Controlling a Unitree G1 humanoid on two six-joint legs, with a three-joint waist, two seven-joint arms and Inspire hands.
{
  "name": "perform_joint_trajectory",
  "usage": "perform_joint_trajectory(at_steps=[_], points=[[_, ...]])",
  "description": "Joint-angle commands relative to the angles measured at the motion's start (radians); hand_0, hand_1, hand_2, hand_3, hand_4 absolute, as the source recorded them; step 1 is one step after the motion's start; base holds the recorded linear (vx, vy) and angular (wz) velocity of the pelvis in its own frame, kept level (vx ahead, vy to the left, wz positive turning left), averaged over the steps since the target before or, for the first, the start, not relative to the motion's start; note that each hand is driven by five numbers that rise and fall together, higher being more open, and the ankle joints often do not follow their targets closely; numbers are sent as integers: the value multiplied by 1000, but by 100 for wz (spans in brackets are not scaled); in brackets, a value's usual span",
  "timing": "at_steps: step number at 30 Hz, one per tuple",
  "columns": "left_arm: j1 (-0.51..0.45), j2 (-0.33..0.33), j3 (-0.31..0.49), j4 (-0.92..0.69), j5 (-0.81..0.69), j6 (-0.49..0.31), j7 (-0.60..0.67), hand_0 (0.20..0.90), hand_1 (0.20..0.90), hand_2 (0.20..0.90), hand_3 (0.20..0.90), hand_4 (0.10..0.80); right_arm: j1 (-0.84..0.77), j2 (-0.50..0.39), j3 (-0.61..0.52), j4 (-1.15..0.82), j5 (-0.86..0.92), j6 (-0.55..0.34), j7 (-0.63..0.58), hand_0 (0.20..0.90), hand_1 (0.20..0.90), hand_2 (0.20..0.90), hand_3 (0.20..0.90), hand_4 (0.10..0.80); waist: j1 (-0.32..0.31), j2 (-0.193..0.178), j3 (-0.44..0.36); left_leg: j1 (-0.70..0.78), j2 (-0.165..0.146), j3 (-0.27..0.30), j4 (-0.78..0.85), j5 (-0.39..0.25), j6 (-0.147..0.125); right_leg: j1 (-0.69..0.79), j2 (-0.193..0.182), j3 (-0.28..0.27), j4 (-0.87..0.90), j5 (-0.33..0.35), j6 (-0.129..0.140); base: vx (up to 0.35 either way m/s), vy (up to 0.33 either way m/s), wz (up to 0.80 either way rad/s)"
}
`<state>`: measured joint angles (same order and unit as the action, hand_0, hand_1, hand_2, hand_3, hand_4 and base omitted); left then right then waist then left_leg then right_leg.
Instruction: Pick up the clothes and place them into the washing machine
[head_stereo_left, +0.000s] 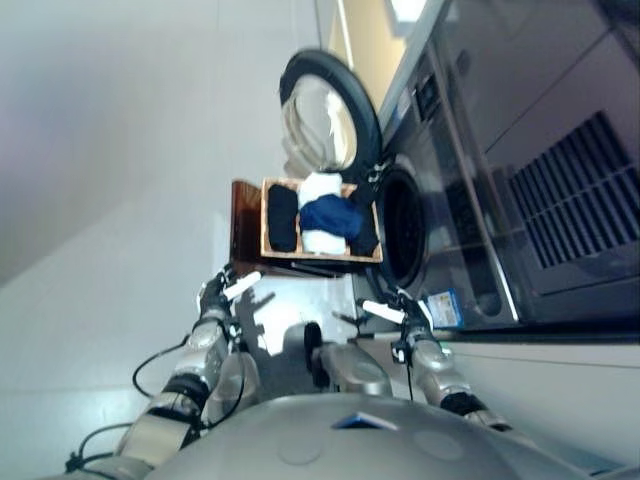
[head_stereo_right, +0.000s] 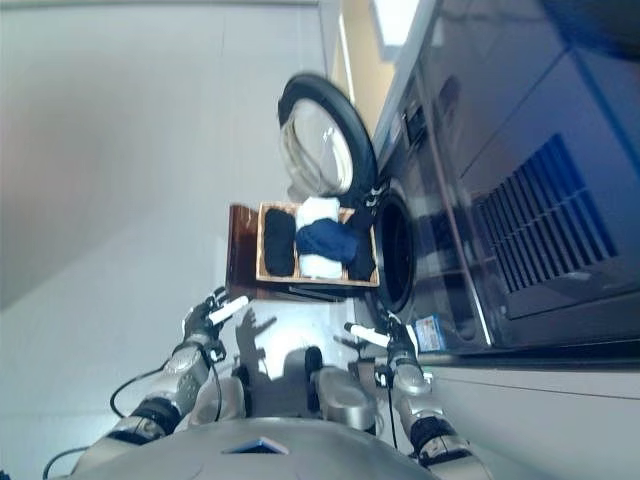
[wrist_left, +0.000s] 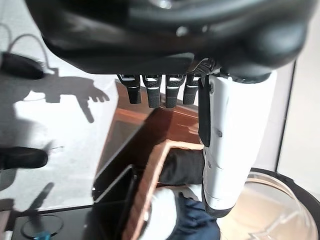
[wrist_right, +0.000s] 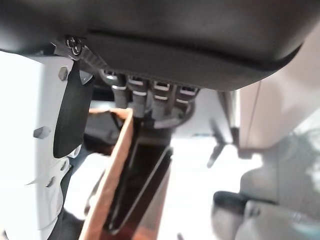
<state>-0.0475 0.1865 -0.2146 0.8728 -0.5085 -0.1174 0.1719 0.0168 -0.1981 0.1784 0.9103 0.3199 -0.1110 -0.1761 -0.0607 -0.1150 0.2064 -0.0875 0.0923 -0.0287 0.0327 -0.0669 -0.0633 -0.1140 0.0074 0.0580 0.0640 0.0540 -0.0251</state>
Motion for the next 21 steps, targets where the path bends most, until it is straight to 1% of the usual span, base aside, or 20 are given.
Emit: perform_joint_trajectory(at_steps=[1, 2, 3, 4, 5, 6, 8, 9, 10, 12, 14, 17, 18, 19, 21], points=[[5, 29, 34, -76, -3, -78, 0, 900, 900, 900, 900, 800, 14, -119, -49, -37, -14, -67, -47, 900, 900, 900, 900, 800, 49, 54, -60, -110, -5, -10, -62, 259, -4, 198, 30, 19, -13, -99, 77, 253, 238, -49], [5, 30, 34, -76, -3, -78, 0, 900, 900, 900, 900, 800, 14, -119, -49, -37, -14, -67, -47, 900, 900, 900, 900, 800, 50, 53, -59, -108, -6, -9, -62, 259, -4, 200, 29, 20, -14, -99, 77, 268, 268, -92], [10, 29, 36, -80, -5, -77, -2, 900, 900, 900, 900, 800, 14, -116, -50, -27, -18, -64, -41, 900, 900, 900, 900, 800, 51, 60, -67, -94, -13, -7, -73, 240, 6, 216, 20, 36, -16, -115, 83, 189, 219, -111], [17, 26, 35, -81, -6, -77, -2, 900, 900, 900, 900, 800, 18, -112, -51, -26, -22, -63, -39, 900, 900, 900, 900, 800, 49, 65, -76, -82, -23, 8, -85, 237, 12, 226, 3, 41, -18, -119, 90, 345, 411, -103], [11, 29, 33, -81, -4, -79, 0, 900, 900, 900, 900, 800, 12, -105, -51, -12, -24, -56, -37, 900, 900, 900, 900, 800, 53, 70, -89, -79, -41, 38, -73, 227, 26, 225, -29, 48, -7, -118, 111, 252, 306, -74], [11, 29, 33, -81, -4, -79, 0, 900, 900, 900, 900, 800, 12, -105, -51, -12, -24, -56, -37, 900, 900, 900, 900, 800, 54, 69, -88, -79, -42, 40, -72, 226, 26, 225, -30, 49, -7, -118, 111, 240, 295, -55], [3, 48, 46, -94, -10, -89, 10, 900, 900, 900, 900, 800, -16, -95, -38, -12, -22, -52, -27, 900, 900, 900, 900, 800, 63, 60, -97, -79, -54, 94, -36, 187, 47, 204, -80, 64, 14, -72, 144, 168, 213, -61], [3, 48, 46, -94, -10, -89, 10, 900, 900, 900, 900, 800, -16, -95, -38, -12, -22, -52, -27, 900, 900, 900, 900, 800, 65, 60, -97, -80, -54, 95, -34, 185, 47, 204, -80, 65, 14, -72, 144, 135, 168, -81], [-6, 57, 52, -90, -13, -94, 19, 900, 900, 900, 900, 800, -32, -95, -28, -9, -25, -53, -27, 900, 900, 900, 900, 800, 68, 56, -99, -83, -57, 110, -18, 170, 53, 195, -92, 73, 17, -51, 155, 78, 96, -71], [-22, 67, 59, -85, -14, -99, 27, 900, 900, 900, 900, 800, -51, -91, -22, -20, -20, -53, -28, 900, 900, 900, 900, 800, 71, 54, -102, -85, -61, 126, 3, 152, 59, 187, -104, 75, 16, -28, 165, 138, 140, -48], [-25, 73, 60, -81, -9, -97, 26, 900, 900, 900, 900, 800, -58, -89, -24, -24, -17, -54, -24, 900, 900, 900, 900, 800, 69, 48, -109, -81, -71, 134, 17, 132, 68, 193, -119, 77, 14, 10, 175, 150, 126, -11], [-21, 72, 58, -78, -2, -92, 23, 900, 900, 900, 900, 800, -60, -88, -19, -28, -27, -49, -21, 900, 900, 900, 900, 800, 69, 42, -119, -73, -87, 144, 28, 108, 78, 202, -133, 77, 11, 48, 191, 99, 82, -4], [-21, 72, 57, -78, -2, -92, 23, 900, 900, 900, 900, 800, -60, -88, -19, -28, -27, -49, -21, 900, 900, 900, 900, 800, 69, 41, -119, -73, -87, 144, 29, 107, 78, 202, -133, 77, 10, 48, 191, 90, 77, -5], [-16, 68, 51, -77, -3, -89, 19, 900, 900, 900, 900, 800, -59, -88, -21, -34, -26, -48, -22, 900, 900, 900, 900, 800, 65, 39, -125, -70, -97, 143, 33, 97, 84, 202, -140, 79, 18, 76, 201, 93, 82, -4], [-9, 62, 48, -64, 5, -82, 14, 900, 900, 900, 900, 800, -53, -86, -31, -36, -17, -48, -22, 900, 900, 900, 900, 800, 58, 39, -132, -65, -109, 140, 41, 80, 93, 201, -144, 91, 38, 98, 207, 90, 82, -2]])
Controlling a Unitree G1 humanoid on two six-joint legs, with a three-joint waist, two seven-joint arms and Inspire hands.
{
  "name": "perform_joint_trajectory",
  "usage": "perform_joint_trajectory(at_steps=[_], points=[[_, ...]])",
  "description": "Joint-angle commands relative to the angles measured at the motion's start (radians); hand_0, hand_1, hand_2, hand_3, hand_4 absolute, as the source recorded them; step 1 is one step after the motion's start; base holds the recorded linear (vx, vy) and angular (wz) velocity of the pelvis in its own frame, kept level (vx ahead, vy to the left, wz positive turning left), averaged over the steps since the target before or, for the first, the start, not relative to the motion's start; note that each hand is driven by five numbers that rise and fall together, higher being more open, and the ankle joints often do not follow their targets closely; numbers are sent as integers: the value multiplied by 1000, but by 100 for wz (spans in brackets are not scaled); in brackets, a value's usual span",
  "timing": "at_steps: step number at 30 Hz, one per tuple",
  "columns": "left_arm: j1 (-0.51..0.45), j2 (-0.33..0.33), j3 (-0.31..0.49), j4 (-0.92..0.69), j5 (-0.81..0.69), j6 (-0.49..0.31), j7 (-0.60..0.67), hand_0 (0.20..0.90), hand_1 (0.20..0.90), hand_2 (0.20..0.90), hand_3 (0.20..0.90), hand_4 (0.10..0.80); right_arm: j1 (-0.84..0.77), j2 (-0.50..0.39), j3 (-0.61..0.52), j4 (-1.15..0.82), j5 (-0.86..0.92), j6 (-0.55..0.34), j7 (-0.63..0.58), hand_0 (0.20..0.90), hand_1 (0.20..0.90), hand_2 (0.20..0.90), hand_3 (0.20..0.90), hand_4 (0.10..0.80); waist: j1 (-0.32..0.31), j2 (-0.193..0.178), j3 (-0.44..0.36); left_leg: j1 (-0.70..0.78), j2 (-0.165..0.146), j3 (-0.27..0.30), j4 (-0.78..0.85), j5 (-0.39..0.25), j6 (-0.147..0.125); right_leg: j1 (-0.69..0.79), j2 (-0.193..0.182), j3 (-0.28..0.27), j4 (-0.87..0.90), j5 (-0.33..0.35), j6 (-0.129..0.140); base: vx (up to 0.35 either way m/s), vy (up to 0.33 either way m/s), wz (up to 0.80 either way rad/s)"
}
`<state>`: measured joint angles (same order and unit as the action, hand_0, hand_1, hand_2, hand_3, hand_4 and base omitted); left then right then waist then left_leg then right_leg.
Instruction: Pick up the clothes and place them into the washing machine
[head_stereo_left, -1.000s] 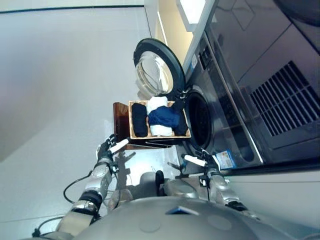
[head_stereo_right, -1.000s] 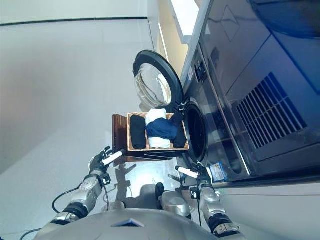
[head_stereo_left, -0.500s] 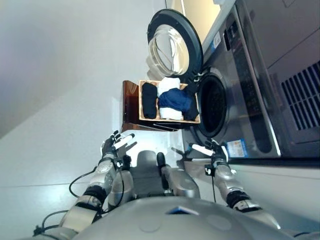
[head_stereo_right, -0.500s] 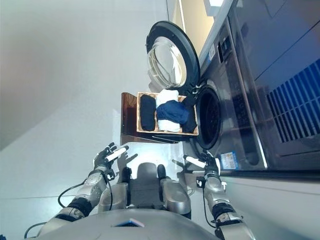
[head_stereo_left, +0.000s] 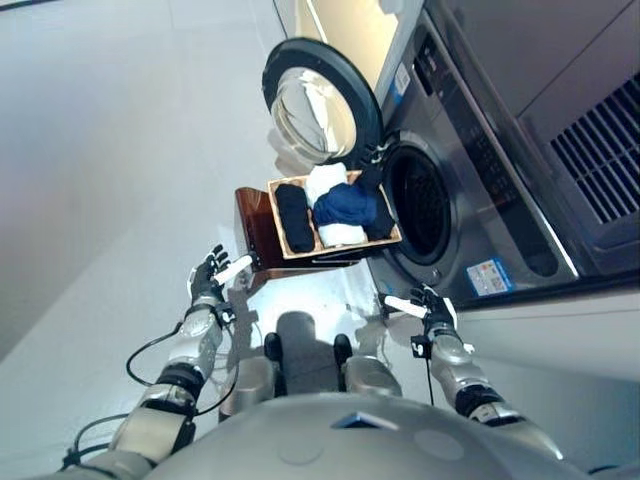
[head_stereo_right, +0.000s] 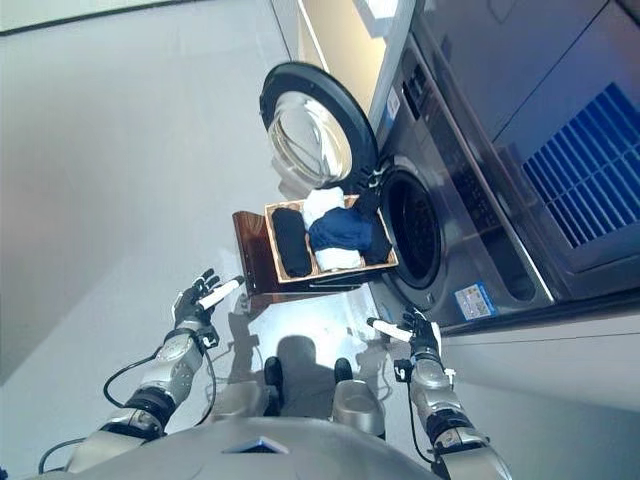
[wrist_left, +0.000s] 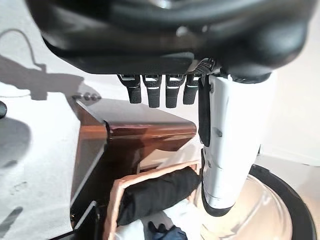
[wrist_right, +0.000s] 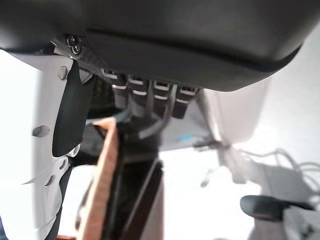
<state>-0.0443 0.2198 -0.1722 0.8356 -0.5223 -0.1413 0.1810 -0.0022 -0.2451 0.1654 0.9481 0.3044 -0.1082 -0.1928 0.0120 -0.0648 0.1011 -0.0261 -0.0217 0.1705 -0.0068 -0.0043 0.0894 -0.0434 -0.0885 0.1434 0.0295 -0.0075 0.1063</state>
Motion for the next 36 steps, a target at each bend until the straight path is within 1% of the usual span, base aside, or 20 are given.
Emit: perform_joint_trajectory(at_steps=[1, 4, 6, 7, 8, 9, 10, 12, 14, 15, 16, 18, 19, 21, 26, 28, 31, 32, 33, 36], points=[[-12, 29, 5, -27, 19, -58, 4, 900, 900, 900, 900, 800, -34, -39, -18, -74, -2, -51, -5, 900, 900, 900, 900, 800, -14, -11, -27, -127, 5, -58, 81, 16, -60, 130, -48, 6, 72, 160, 75, 64, 88, -1], [5, 15, -2, -30, 21, -51, -6, 900, 900, 900, 900, 800, -17, -38, -39, -73, 9, -50, -6, 900, 900, 900, 900, 800, -24, -3, -28, -111, -22, -64, 94, -15, -38, 116, -55, 19, 138, 211, 81, 72, 130, -3], [11, 15, -4, -44, 23, -50, -9, 900, 900, 900, 900, 800, -10, -39, -43, -79, 10, -50, -6, 900, 900, 900, 900, 800, -24, 1, -26, -104, -27, -65, 95, -20, -32, 105, -55, 21, 171, 229, 80, 33, 92, -5], [14, 14, -4, -52, 26, -47, -12, 900, 900, 900, 900, 800, -9, -41, -47, -90, 13, -50, -7, 900, 900, 900, 900, 800, -29, 9, -18, -90, -34, -67, 93, -28, -23, 79, -54, 23, 220, 251, 73, 21, 199, -15], [21, 18, -8, -68, 34, -46, -18, 900, 900, 900, 900, 800, -5, -42, -49, -94, 13, -52, -6, 900, 900, 900, 900, 800, -38, 27, 4, -64, -39, -72, 90, -38, -8, 24, -51, 10, 318, 279, 47, 20, 281, -16], [21, 21, -8, -74, 39, -42, -19, 900, 900, 900, 900, 800, -7, -43, -48, -95, 12, -53, -8, 900, 900, 900, 900, 800, -44, 36, 23, -48, -41, -69, 91, -44, 0, -3, -53, -11, 363, 279, 31, 5, 300, -14], [23, 24, -9, -80, 42, -43, -22, 900, 900, 900, 900, 800, -7, -42, -47, -96, 13, -54, -7, 900, 900, 900, 900, 800, -49, 47, 39, -35, -39, -66, 88, -46, 6, -31, -53, -34, 403, 271, 20, 6, 240, -4], [25, 25, -5, -80, 44, -39, -29, 900, 900, 900, 900, 800, -2, -38, -48, -103, 17, -54, -4, 900, 900, 900, 900, 800, -57, 64, 55, -12, -34, -67, 83, -50, 7, -75, -49, -77, 436, 214, 9, 43, 170, -8], [23, 28, -3, -74, 44, -41, -36, 900, 900, 900, 900, 800, 1, -35, -46, -102, 24, -55, 1, 900, 900, 900, 900, 800, -70, 70, 64, 10, -32, -75, 73, -54, 0, -117, -32, -112, 397, 142, 3, 69, 74, -28], [23, 28, -3, -74, 44, -41, -36, 900, 900, 900, 900, 800, 1, -35, -46, -102, 24, -55, 1, 900, 900, 900, 900, 800, -71, 70, 64, 11, -32, -75, 73, -54, 0, -116, -32, -113, 397, 142, 2, 93, 15, -14], [17, 29, -2, -63, 42, -48, -37, 900, 900, 900, 900, 800, -4, -34, -47, -84, 27, -59, 1, 900, 900, 900, 900, 800, -80, 66, 75, 29, -36, -75, 61, -63, -11, -149, -43, -157, 258, 122, 13, 99, -20, 6], [15, 28, -2, -52, 44, -49, -40, 900, 900, 900, 900, 800, -10, -32, -48, -73, 28, -58, 0, 900, 900, 900, 900, 800, -90, 52, 84, 47, -49, -83, 56, -73, -23, -172, -53, -152, 117, 163, 40, 149, -52, 1], [16, 28, -1, -51, 45, -52, -40, 900, 900, 900, 900, 800, -9, -31, -50, -71, 26, -58, 0, 900, 900, 900, 900, 800, -95, 46, 89, 63, -51, -90, 51, -79, -28, -181, -63, -145, 58, 202, 56, 181, -69, -14], [17, 27, 1, -53, 46, -54, -41, 900, 900, 900, 900, 800, -7, -32, -54, -74, 20, -57, -2, 900, 900, 900, 900, 800, -103, 43, 96, 91, -46, -101, 36, -88, -38, -217, -76, -137, -27, 258, 78, 155, -56, -10], [20, 23, -9, -48, 60, -47, -42, 900, 900, 900, 900, 800, 10, -39, -55, -98, 4, -52, -1, 900, 900, 900, 900, 800, -117, 24, 104, 155, -48, -137, 2, -101, -50, -224, -63, -146, -47, 316, 96, 186, -78, 20], [23, 22, -17, -55, 66, -45, -44, 900, 900, 900, 900, 800, 19, -41, -52, -101, 0, -51, 4, 900, 900, 900, 900, 800, -121, 18, 101, 169, -46, -153, -4, -106, -50, -221, -41, -143, -3, 298, 86, 155, -114, 47], [24, 12, -25, -41, 72, -37, -47, 900, 900, 900, 900, 800, 24, -41, -45, -76, -2, -51, 9, 900, 900, 900, 900, 800, -116, 22, 87, 174, -29, -173, 9, -122, -58, -199, 4, -156, 38, 210, 50, 148, -155, 40], [31, 9, -20, -43, 64, -40, -47, 900, 900, 900, 900, 800, 22, -42, -40, -76, -2, -52, 10, 900, 900, 900, 900, 800, -118, 19, 85, 181, -26, -175, 9, -126, -60, -191, 21, -132, 29, 217, 46, 218, -212, 6], [34, 6, -16, -38, 54, -39, -49, 900, 900, 900, 900, 800, 24, -45, -37, -71, -4, -54, 15, 900, 900, 900, 900, 800, -111, 23, 71, 186, -9, -185, 14, -112, -75, -167, 38, -131, 26, 186, 33, 199, -213, 12], [37, 1, -16, -58, 39, -44, -53, 900, 900, 900, 900, 800, 25, -61, -45, -79, 14, -65, 15, 900, 900, 900, 900, 800, -114, 31, 53, 182, 26, -204, 44, -97, -100, -158, 72, -143, 45, 145, 6, 178, -210, 11]])
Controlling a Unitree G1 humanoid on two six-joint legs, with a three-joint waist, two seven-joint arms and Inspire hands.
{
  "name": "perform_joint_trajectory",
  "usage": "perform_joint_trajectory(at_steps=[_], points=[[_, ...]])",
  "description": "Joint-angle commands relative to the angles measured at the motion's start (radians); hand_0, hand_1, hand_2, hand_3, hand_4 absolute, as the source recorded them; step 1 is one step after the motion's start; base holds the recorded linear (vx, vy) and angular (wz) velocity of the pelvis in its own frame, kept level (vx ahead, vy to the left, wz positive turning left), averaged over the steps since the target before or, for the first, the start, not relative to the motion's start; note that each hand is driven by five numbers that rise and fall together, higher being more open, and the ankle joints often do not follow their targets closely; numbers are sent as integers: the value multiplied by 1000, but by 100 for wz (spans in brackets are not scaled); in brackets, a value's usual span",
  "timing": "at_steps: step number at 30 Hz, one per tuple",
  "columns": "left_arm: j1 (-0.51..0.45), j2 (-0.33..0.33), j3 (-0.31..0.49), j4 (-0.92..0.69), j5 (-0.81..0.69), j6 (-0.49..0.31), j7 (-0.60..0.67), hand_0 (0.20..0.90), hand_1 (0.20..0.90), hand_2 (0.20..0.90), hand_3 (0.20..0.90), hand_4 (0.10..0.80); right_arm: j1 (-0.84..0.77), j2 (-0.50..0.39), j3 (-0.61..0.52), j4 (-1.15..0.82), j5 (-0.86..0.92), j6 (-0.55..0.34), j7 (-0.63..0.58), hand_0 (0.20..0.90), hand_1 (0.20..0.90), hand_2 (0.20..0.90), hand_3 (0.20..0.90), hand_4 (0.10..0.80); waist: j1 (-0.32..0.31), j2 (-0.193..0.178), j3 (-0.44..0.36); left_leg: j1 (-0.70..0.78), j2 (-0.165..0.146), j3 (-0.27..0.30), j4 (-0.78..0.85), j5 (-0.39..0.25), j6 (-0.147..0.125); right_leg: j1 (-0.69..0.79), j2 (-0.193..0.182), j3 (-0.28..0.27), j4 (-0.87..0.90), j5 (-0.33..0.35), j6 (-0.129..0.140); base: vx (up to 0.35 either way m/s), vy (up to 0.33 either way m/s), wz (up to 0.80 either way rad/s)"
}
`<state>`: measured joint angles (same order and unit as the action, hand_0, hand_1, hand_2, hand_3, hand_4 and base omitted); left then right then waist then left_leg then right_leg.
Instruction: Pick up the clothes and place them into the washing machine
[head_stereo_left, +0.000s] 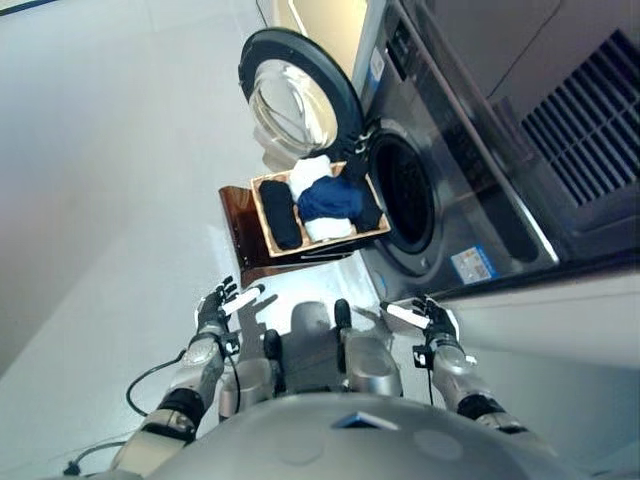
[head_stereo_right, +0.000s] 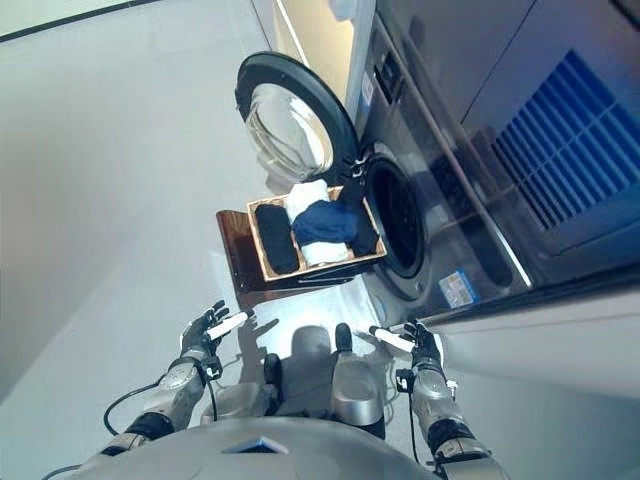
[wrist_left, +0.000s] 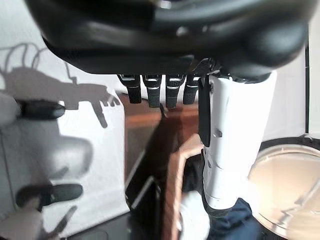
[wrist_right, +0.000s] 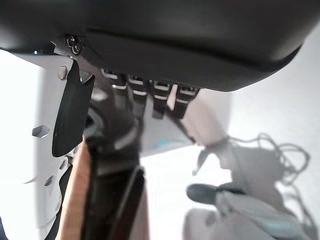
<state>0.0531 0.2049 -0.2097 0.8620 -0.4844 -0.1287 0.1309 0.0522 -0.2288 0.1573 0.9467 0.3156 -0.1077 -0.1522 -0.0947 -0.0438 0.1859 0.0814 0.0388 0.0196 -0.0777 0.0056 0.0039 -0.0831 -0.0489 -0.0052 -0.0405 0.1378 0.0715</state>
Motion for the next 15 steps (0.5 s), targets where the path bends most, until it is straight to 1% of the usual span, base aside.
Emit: perform_joint_trajectory(at_steps=[1, 3, 4, 5, 6, 7, 8, 10, 12, 13, 14, 15], points=[[-63, 14, 20, -79, 3, -55, -5, 900, 900, 900, 900, 800, -28, -81, -40, -73, 4, -68, -27, 900, 900, 900, 900, 800, -9, 12, -35, 76, -23, -61, 119, -101, -22, -115, 40, 1, 123, -15, 34, 165, -202, 12], [-73, 11, 19, -61, 5, -54, -4, 900, 900, 900, 900, 800, -25, -90, -37, -69, 0, -71, -25, 900, 900, 900, 900, 800, -14, 14, -47, 75, 3, -62, 156, -92, -40, -100, 57, -3, 134, -42, 17, 160, -211, 24], [-74, 9, 17, -66, 1, -55, -7, 900, 900, 900, 900, 800, -24, -93, -39, -59, 2, -72, -26, 900, 900, 900, 900, 800, -15, 13, -47, 64, 9, -57, 190, -86, -47, -88, 61, -7, 136, -54, 10, 101, -143, 27], [-74, 9, 17, -66, 1, -55, -7, 900, 900, 900, 900, 800, -24, -94, -39, -59, 2, -72, -26, 900, 900, 900, 900, 800, -15, 13, -47, 63, 9, -58, 192, -87, -47, -88, 61, -7, 136, -54, 10, 102, -198, 32], [-78, 8, 11, -75, -8, -54, -10, 900, 900, 900, 900, 800, -22, -103, -44, -50, 3, -75, -31, 900, 900, 900, 900, 800, -17, 5, -42, 25, 19, -41, 286, -57, -62, -58, 67, -10, 135, -65, -6, 102, -220, 28], [-80, 8, 6, -78, -8, -54, -14, 900, 900, 900, 900, 800, -19, -108, -48, -49, 2, -77, -34, 900, 900, 900, 900, 800, -16, -3, -38, 2, 25, -31, 341, -38, -66, -40, 69, -14, 133, -69, -15, 129, -271, 32], [-81, 8, 2, -79, -7, -52, -18, 900, 900, 900, 900, 800, -18, -110, -51, -43, 1, -77, -34, 900, 900, 900, 900, 800, -16, -7, -36, -12, 28, -22, 368, -31, -64, -27, 71, -15, 130, -74, -22, 89, -185, 27], [-80, 7, -1, -75, 3, -48, -20, 900, 900, 900, 900, 800, -7, -112, -61, -49, 6, -79, -33, 900, 900, 900, 900, 800, -19, -10, -35, -21, 47, 2, 405, 2, -65, -2, 82, -17, 126, -84, -36, 92, -150, 23], [-79, 5, -3, -68, 5, -46, -20, 900, 900, 900, 900, 800, -2, -108, -67, -38, 12, -81, -34, 900, 900, 900, 900, 800, -22, -8, -39, -21, 61, 15, 384, 29, -64, 13, 93, -16, 118, -96, -43, 81, -92, 14], [-81, 4, -6, -66, 2, -46, -18, 900, 900, 900, 900, 800, -2, -107, -66, -36, 12, -80, -36, 900, 900, 900, 900, 800, -23, -8, -40, -29, 66, 18, 364, 34, -65, 16, 90, -20, 115, -99, -42, 48, -36, 11], [-85, 2, -6, -62, -2, -46, -14, 900, 900, 900, 900, 800, -5, -106, -66, -29, 12, -80, -40, 900, 900, 900, 900, 800, -22, -14, -39, -56, 65, 18, 341, 29, -62, 19, 80, -21, 112, -103, -38, 42, -19, 12], [-87, 2, -4, -61, -5, -47, -10, 900, 900, 900, 900, 800, -6, -108, -64, -34, 11, -79, -43, 900, 900, 900, 900, 800, -20, -22, -38, -92, 59, 17, 322, 13, -56, 22, 69, -19, 107, -106, -35, 54, -9, 21]])
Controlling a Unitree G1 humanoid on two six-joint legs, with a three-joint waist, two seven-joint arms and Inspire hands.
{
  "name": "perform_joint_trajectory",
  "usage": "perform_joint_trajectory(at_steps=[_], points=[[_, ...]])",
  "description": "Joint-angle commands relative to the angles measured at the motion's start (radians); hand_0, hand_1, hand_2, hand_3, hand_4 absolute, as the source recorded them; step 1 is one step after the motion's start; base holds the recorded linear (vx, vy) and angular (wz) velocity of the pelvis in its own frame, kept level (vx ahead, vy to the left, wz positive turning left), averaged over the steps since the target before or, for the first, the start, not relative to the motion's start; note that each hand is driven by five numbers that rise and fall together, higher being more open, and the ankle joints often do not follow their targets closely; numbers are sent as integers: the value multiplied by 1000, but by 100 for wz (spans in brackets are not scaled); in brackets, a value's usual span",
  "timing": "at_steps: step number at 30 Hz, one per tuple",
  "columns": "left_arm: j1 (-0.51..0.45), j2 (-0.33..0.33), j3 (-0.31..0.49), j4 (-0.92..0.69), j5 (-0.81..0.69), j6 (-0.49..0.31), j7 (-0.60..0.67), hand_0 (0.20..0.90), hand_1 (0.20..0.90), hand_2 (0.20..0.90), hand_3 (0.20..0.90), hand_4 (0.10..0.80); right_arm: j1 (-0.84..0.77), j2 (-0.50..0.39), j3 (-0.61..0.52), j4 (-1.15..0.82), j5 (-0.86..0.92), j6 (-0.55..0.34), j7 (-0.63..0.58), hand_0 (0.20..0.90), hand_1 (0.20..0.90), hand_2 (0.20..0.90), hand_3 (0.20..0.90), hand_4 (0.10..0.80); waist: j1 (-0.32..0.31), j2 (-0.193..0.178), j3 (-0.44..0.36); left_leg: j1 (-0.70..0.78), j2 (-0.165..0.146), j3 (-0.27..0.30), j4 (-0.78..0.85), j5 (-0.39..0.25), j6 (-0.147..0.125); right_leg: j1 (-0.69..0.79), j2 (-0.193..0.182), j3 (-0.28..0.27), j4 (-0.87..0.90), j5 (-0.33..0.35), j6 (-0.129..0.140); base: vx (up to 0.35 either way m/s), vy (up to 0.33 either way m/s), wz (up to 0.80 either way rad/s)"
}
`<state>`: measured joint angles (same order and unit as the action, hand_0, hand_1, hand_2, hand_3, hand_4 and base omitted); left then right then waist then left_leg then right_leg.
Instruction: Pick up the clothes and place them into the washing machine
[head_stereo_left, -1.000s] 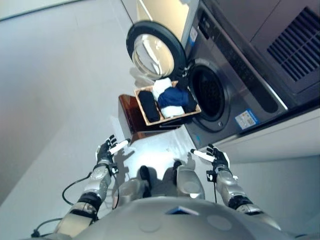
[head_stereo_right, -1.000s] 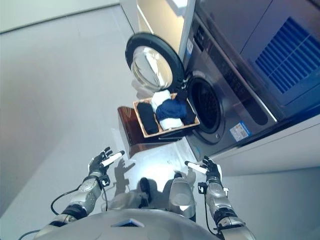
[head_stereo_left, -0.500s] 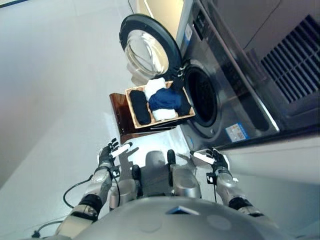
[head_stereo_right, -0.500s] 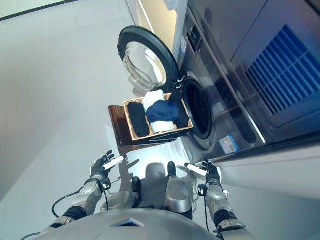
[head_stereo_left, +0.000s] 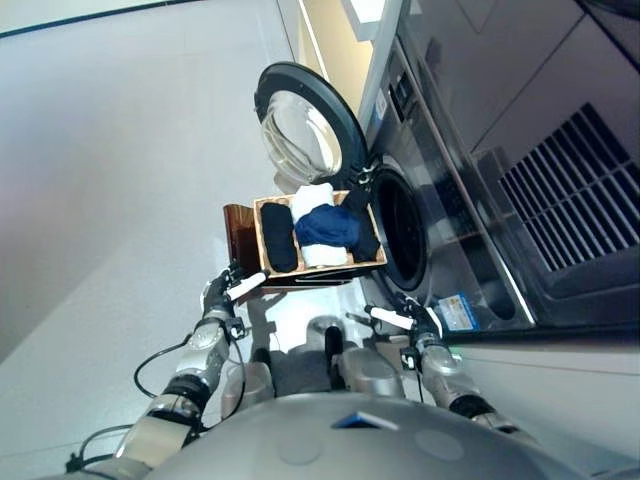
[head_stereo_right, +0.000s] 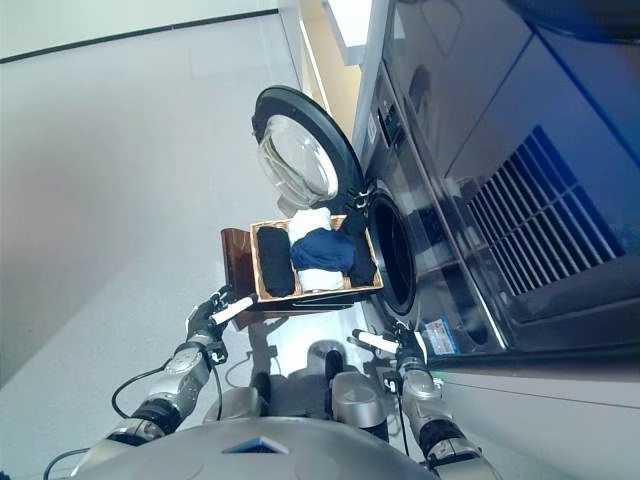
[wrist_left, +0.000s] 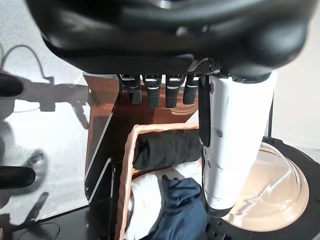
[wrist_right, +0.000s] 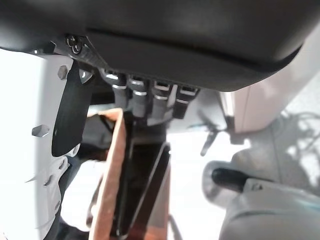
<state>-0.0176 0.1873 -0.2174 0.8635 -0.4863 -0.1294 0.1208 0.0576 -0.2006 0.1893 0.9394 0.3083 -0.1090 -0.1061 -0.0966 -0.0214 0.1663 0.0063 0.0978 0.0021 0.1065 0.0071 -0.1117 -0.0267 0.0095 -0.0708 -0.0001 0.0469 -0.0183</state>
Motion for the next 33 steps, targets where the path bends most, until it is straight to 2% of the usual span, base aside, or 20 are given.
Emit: perform_joint_trajectory(at_steps=[1, 2, 5, 8, 13, 15, 16, 17, 18, 20, 22, 24, 31, 33], points=[[-18, 21, 6, -62, -5, -46, 2, 900, 900, 900, 900, 800, -14, -137, -94, -26, 18, -77, -91, 900, 900, 900, 900, 800, -14, -52, -17, -45, -9, 34, 114, -4, 64, -27, 5, 51, 63, -18, 58, 83, -14, 21], [-17, 24, 13, -58, -8, -46, 5, 900, 900, 900, 900, 800, -15, -137, -89, -31, 14, -77, -92, 900, 900, 900, 900, 800, -7, -58, -18, -82, -15, 27, 69, -3, 64, -19, 5, 62, 56, -21, 59, 123, -5, 20], [-7, 27, 27, -55, -16, -46, 10, 900, 900, 900, 900, 800, -13, -139, -81, -32, -2, -76, -96, 900, 900, 900, 900, 800, 29, -48, -1, -173, -10, -32, -86, 121, 51, 24, 32, 98, 48, -33, 57, 173, 27, -25], [11, 22, 37, -33, -20, -45, 4, 900, 900, 900, 900, 800, -13, -135, -78, -18, -7, -76, -97, 900, 900, 900, 900, 800, 51, -31, 10, -247, -4, -11, -194, 174, 34, 81, 45, 138, 40, -62, 59, 229, 75, -41], [46, 15, 51, -41, -33, -44, -4, 900, 900, 900, 900, 800, 0, -129, -81, -10, -9, -68, -84, 900, 900, 900, 900, 800, 76, -14, -9, -226, 1, 5, -194, 216, 23, 159, 37, 197, 27, -99, 65, 260, 156, 14], [54, 18, 54, -57, -44, -45, -3, 900, 900, 900, 900, 800, 0, -122, -79, -8, -6, -63, -74, 900, 900, 900, 900, 800, 81, -14, -19, -221, -5, 13, -138, 195, 40, 184, 13, 220, 38, -125, 71, 253, 243, -30], [49, 19, 56, -66, -48, -48, 4, 900, 900, 900, 900, 800, -4, -119, -73, -8, -11, -62, -77, 900, 900, 900, 900, 800, 92, -13, -21, -218, -18, -11, -114, 184, 53, 187, -3, 227, 52, -141, 77, 213, 261, -64], [48, 18, 52, -68, -48, -46, 3, 900, 900, 900, 900, 800, -10, -122, -73, -9, -16, -56, -73, 900, 900, 900, 900, 800, 93, -10, -33, -225, -27, -8, -107, 171, 59, 183, -14, 230, 62, -147, 84, 243, 267, -81], [42, 19, 47, -69, -46, -44, 6, 900, 900, 900, 900, 800, -12, -118, -78, -7, -12, -55, -73, 900, 900, 900, 900, 800, 89, -17, -39, -232, -39, 11, -48, 142, 68, 191, -41, 219, 78, -144, 100, 233, 230, -106], [37, 37, 48, -98, -37, -51, 2, 900, 900, 900, 900, 800, -24, -115, -79, -20, -12, -54, -64, 900, 900, 900, 900, 800, 97, -29, -41, -227, -57, 34, -7, 98, 91, 180, -69, 239, 114, -109, 125, 205, 174, -88], [25, 52, 58, -91, -28, -50, 6, 900, 900, 900, 900, 800, -44, -116, -71, -28, -23, -54, -62, 900, 900, 900, 900, 800, 106, -34, -53, -224, -60, 61, 2, 80, 100, 157, -88, 255, 127, -54, 156, 166, 125, -79], [15, 57, 59, -84, -25, -56, 11, 900, 900, 900, 900, 800, -48, -109, -76, -49, -15, -54, -64, 900, 900, 900, 900, 800, 105, -37, -68, -208, -70, 74, -14, 71, 106, 153, -103, 261, 129, -7, 173, 182, 140, -48], [24, 64, 71, -90, -21, -51, 10, 900, 900, 900, 900, 800, -44, -97, -71, -47, -30, -44, -48, 900, 900, 900, 900, 800, 98, -48, -95, -168, -110, 81, -35, 32, 125, 162, -134, 243, 126, 88, 201, 143, 99, -17], [32, 61, 74, -91, -23, -49, 7, 900, 900, 900, 900, 800, -42, -100, -78, -49, -24, -47, -47, 900, 900, 900, 900, 800, 97, -54, -94, -170, -121, 83, -24, 28, 123, 162, -136, 247, 129, 151, 215, 70, 36, -4]])
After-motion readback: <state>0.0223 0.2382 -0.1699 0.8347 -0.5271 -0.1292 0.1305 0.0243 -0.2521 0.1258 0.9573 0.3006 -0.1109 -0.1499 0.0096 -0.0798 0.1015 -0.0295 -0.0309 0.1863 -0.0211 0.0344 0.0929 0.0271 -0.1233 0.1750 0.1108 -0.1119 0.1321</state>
